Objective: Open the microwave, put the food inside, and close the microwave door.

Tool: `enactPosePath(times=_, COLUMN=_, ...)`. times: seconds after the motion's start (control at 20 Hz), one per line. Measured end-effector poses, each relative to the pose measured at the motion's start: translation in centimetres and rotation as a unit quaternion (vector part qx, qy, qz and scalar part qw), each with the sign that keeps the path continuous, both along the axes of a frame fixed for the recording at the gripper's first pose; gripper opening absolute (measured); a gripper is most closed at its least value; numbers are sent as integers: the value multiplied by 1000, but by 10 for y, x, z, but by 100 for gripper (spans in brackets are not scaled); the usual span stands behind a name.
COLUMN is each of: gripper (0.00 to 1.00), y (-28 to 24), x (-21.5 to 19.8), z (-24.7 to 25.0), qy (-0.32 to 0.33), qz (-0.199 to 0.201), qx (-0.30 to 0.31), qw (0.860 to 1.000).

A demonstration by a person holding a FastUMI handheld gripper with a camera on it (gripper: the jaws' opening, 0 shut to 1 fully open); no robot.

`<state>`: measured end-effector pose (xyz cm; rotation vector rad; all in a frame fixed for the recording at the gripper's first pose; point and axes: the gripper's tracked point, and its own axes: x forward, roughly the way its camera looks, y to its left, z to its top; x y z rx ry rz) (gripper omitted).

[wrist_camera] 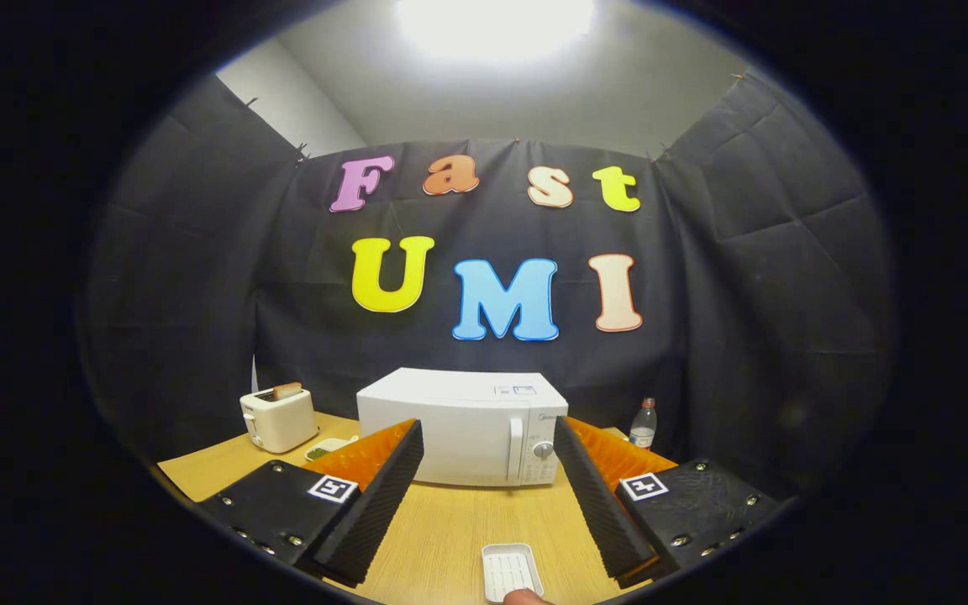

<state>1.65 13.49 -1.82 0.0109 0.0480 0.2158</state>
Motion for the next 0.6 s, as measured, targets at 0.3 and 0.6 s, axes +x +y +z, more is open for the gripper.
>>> enactPosePath(times=0.3, gripper=98, y=18, x=0, z=8, qy=-10, qz=8, qx=5, qw=1000)
enactPosePath(times=0.6, gripper=98, y=18, x=0, z=10, qy=-13, qz=5, qx=10, qw=1000)
